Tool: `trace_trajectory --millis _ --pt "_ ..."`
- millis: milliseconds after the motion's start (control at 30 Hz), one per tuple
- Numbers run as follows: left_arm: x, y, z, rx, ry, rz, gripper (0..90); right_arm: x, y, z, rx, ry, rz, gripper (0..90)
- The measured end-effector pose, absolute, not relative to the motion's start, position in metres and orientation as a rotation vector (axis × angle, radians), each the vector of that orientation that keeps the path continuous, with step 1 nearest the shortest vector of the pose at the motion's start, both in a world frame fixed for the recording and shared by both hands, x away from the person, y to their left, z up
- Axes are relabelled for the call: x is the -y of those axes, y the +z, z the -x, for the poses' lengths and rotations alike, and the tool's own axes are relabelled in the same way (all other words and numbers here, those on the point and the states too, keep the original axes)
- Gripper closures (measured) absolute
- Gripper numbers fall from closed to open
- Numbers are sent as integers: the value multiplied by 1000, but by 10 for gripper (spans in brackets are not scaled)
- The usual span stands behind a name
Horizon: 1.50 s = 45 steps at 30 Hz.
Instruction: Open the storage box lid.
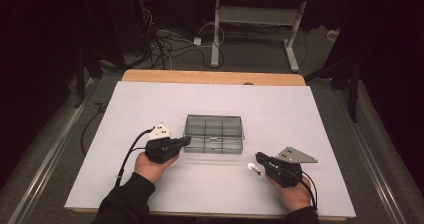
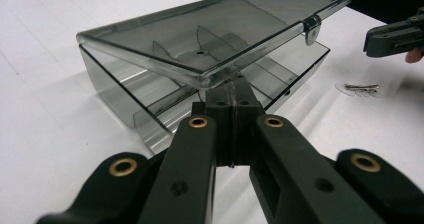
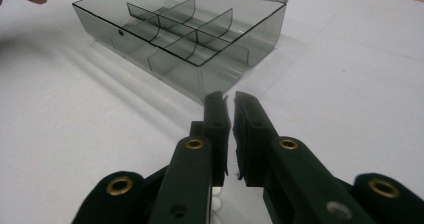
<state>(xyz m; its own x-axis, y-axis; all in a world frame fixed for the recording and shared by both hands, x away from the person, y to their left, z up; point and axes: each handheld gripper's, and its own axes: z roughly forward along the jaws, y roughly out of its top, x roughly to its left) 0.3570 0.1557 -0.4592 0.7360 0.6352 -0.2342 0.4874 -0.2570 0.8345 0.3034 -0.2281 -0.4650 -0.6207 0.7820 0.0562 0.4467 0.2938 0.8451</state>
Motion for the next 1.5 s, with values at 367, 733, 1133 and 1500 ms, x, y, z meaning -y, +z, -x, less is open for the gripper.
trace_trajectory --millis 367,733,1133,1500 --pt "-152 -452 -366 -870 196 -1938 880 256 -465 -282 -2156 1257 -1155 824" --pt "-148 -443 -372 -857 206 -1935 880 264 -467 -280 -2141 1277 -1172 823" --pt "-142 -437 -381 -831 227 -1954 879 262 -467 -281 -2152 1278 -1170 814" --pt "-140 -431 -392 -856 253 -1947 880 261 -467 -282 -2161 1283 -1166 814"
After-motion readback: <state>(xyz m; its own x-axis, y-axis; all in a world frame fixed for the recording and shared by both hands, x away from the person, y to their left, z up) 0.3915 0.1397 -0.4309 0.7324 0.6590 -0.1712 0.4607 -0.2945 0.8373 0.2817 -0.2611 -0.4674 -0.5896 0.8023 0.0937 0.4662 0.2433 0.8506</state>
